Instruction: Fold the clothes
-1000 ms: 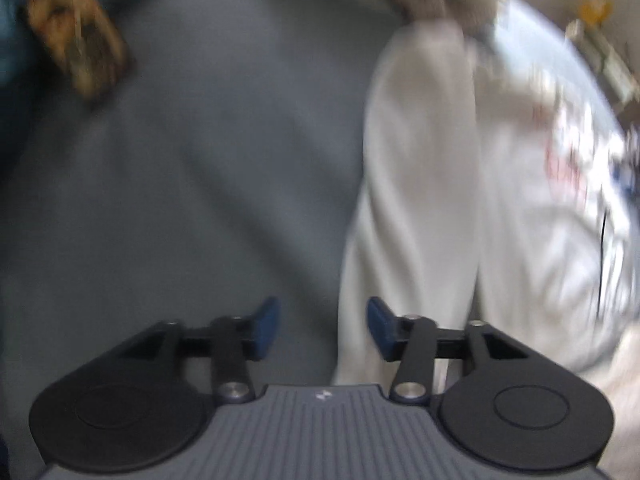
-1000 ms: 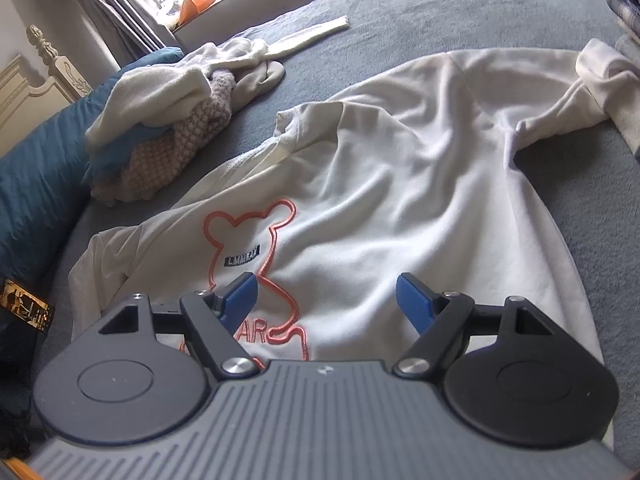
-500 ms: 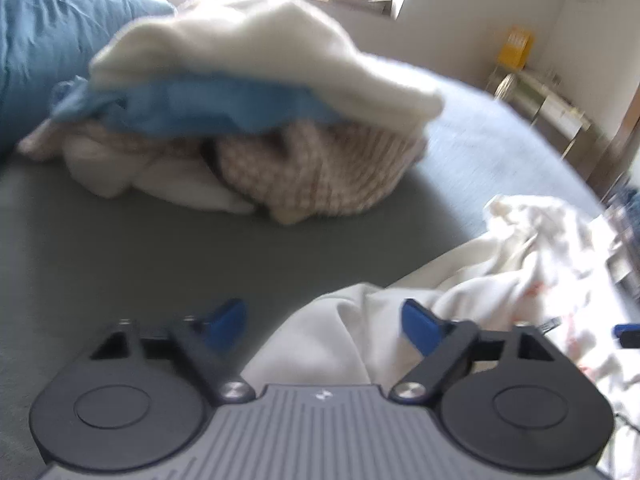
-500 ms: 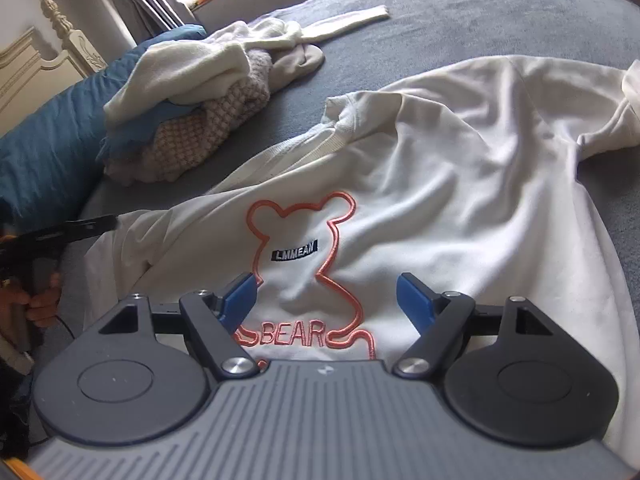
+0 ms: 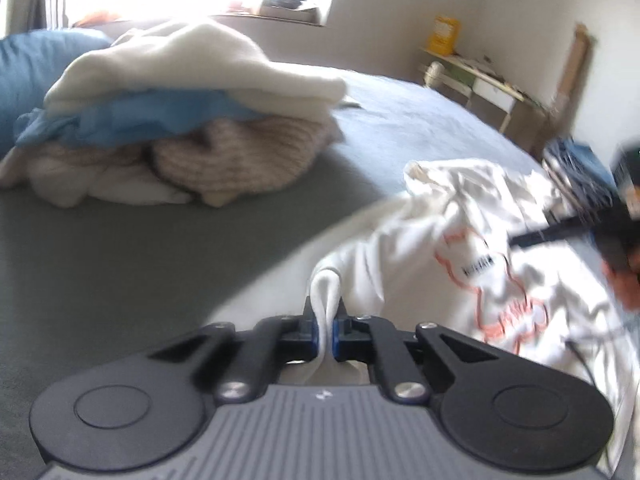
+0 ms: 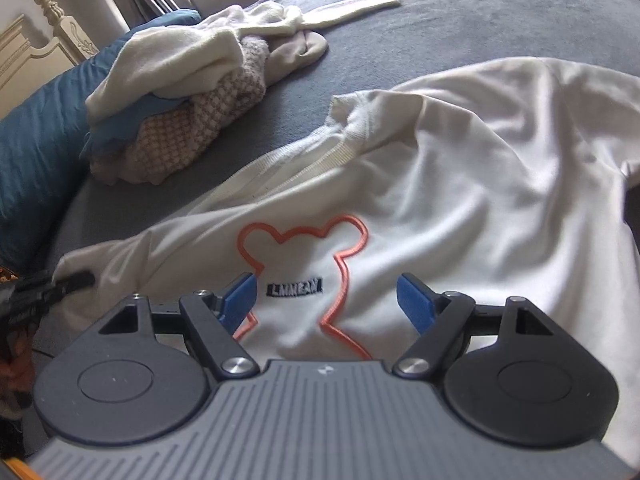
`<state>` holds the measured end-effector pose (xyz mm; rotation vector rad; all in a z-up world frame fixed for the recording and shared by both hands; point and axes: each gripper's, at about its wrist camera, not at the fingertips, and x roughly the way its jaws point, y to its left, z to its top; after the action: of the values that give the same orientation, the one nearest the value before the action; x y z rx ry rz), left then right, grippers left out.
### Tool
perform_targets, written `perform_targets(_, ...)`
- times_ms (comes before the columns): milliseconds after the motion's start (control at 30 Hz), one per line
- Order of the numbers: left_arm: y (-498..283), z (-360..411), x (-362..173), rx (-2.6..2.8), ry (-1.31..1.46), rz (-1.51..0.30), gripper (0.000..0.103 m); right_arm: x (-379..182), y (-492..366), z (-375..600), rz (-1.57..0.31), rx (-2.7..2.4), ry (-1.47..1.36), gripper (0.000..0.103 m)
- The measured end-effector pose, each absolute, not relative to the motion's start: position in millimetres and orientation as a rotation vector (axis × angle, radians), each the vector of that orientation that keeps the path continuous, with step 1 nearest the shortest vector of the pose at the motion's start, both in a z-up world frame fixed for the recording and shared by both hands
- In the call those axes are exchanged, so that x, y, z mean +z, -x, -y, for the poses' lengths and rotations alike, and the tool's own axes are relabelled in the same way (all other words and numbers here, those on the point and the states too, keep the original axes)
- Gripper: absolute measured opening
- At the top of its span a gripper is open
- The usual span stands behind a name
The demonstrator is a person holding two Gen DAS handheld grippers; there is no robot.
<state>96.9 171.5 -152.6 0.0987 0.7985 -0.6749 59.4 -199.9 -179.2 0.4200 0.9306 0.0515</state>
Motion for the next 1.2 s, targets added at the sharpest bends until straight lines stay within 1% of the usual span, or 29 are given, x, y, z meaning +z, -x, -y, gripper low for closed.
perform_targets(100, -74, -162, -162, -0.711, -0.194, -0.780, 0.007, -172, -69, 194, -0.905, 0.071, -0.405, 0.077)
perform_targets(233, -60, -152, -183, -0.746, -0.254, -0.813, 0.009, -161, -81, 185, -0.866, 0.112, -0.372, 0.077)
perform_targets(300, -54, -151, -190, -0.758, -0.268, -0.817, 0.012, -156, -88, 180, -0.850, 0.134, -0.360, 0.077)
perform_targets(367, -50, -151, -193, -0.754, -0.270, -0.811, 0.014, -153, -98, 176, -0.842, 0.158, -0.375, 0.077)
perform_targets(533, -47, -153, -197, -0.743, -0.274, -0.792, 0.015, -158, -127, 176, -0.863, 0.198, -0.550, 0.077)
perform_targets(633, -45, -153, -198, -0.738, -0.287, -0.779, 0.019, -172, -146, 175, -0.924, 0.218, -0.668, 0.075)
perform_targets(667, -45, -152, -198, -0.736, -0.295, -0.772, 0.022, -178, -151, 173, -0.948, 0.214, -0.697, 0.073)
perform_targets(700, -44, -152, -198, -0.734, -0.305, -0.765, 0.024, -184, -156, 172, -0.970, 0.207, -0.716, 0.066)
perform_targets(767, -41, -151, -198, -0.730, -0.327, -0.750, 0.027, -192, -163, 166, -0.996, 0.207, -0.725, 0.061)
perform_targets(800, -39, -151, -198, -0.726, -0.338, -0.741, 0.028, -196, -166, 163, -1.006, 0.210, -0.729, 0.057)
perform_targets(900, -37, -152, -198, -0.712, -0.363, -0.719, 0.033, -201, -175, 154, -1.020, 0.248, -0.724, 0.054)
perform_targets(967, -39, -153, -198, -0.695, -0.365, -0.712, 0.033, -206, -182, 149, -1.061, 0.254, -0.714, 0.054)
perform_targets(1033, -42, -153, -198, -0.677, -0.361, -0.707, 0.036, -212, -188, 144, -1.101, 0.242, -0.706, 0.051)
perform_targets(1067, -43, -154, -197, -0.667, -0.357, -0.704, 0.037, -213, -189, 143, -1.104, 0.242, -0.705, 0.045)
perform_targets(1100, -45, -155, -197, -0.659, -0.352, -0.701, 0.037, -214, -191, 142, -1.108, 0.243, -0.704, 0.030)
perform_targets(1133, -47, -156, -195, -0.651, -0.344, -0.700, 0.036, -215, -193, 142, -1.106, 0.252, -0.717, 0.020)
perform_targets(1167, -50, -157, -194, -0.642, -0.334, -0.698, 0.035, -213, -194, 144, -1.089, 0.267, -0.743, 0.007)
perform_targets(1200, -53, -160, -192, -0.632, -0.320, -0.697, 0.035, -211, -195, 147, -1.063, 0.280, -0.771, 0.005)
